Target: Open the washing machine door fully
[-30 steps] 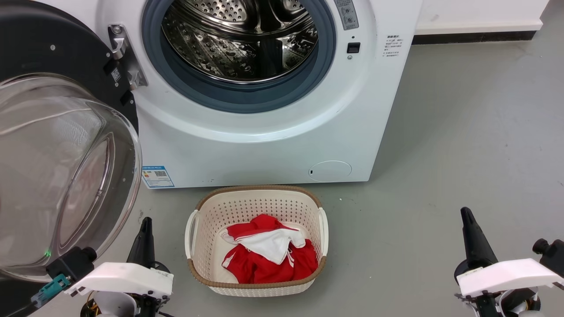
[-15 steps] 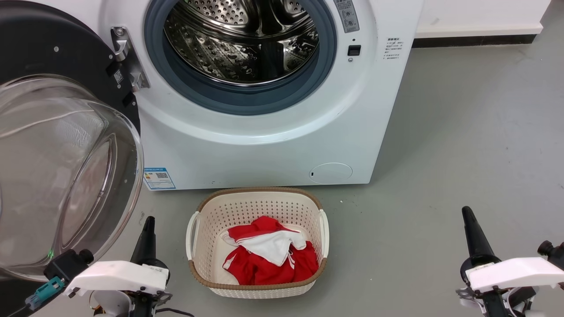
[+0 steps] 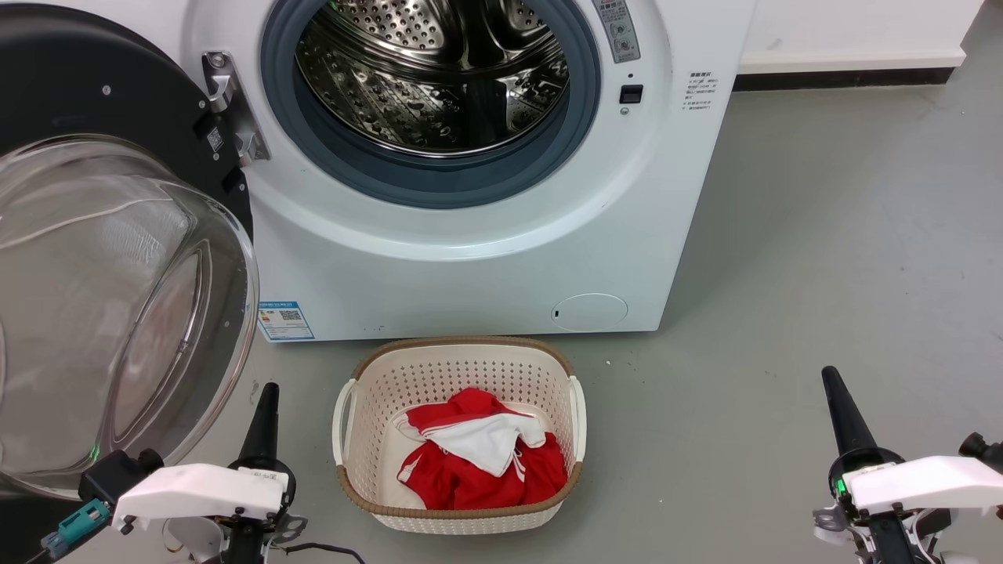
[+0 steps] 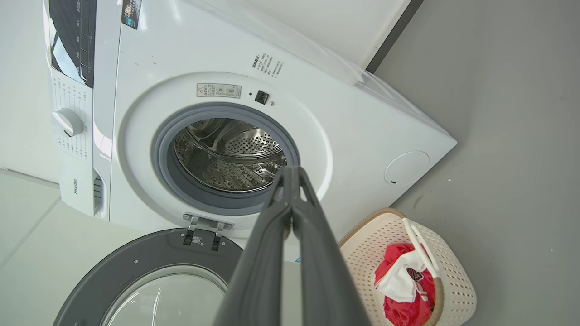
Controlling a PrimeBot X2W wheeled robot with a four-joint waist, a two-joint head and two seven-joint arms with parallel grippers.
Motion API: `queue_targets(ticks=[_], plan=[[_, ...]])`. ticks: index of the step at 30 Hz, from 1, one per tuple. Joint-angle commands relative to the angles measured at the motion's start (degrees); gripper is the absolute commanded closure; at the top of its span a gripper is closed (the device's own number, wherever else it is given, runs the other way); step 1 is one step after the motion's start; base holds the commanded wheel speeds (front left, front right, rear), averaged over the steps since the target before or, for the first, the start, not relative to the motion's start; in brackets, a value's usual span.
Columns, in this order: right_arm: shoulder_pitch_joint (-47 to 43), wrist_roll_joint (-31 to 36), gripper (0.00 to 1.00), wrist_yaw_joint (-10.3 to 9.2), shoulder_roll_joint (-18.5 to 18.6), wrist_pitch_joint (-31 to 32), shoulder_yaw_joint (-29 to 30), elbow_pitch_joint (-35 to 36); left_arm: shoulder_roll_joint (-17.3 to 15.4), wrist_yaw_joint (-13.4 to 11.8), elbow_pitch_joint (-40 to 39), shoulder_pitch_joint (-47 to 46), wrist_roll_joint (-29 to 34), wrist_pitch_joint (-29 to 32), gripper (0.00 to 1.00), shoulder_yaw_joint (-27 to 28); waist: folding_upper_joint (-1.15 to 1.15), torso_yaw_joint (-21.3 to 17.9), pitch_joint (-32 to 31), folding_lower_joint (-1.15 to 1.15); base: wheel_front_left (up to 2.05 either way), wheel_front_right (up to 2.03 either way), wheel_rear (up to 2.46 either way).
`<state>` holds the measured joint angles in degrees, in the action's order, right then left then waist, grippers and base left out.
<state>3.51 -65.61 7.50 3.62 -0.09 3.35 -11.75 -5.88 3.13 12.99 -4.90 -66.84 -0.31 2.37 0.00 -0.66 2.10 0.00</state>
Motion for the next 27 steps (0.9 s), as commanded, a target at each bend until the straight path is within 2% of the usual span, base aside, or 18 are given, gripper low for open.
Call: queue_targets(ticks=[1,27], plan=[[1.4,-1.3,1.0,0.0,0.4,0.2,0.2,0.1,0.1,0.4,-0.3,-1.0,-1.1,0.3,1.0,0.4,0.0,0.0,0.0,0.0,0.0,0.0,0.0],[2.2,-15.1,1.0,0.0,0.3,3.1,1.2,-1.1,1.7,2.6,0.5,-1.4,-13.9,3.8,1.0,2.5,0.0,0.3,-0.9,0.0,0.0,0.0,0.0]])
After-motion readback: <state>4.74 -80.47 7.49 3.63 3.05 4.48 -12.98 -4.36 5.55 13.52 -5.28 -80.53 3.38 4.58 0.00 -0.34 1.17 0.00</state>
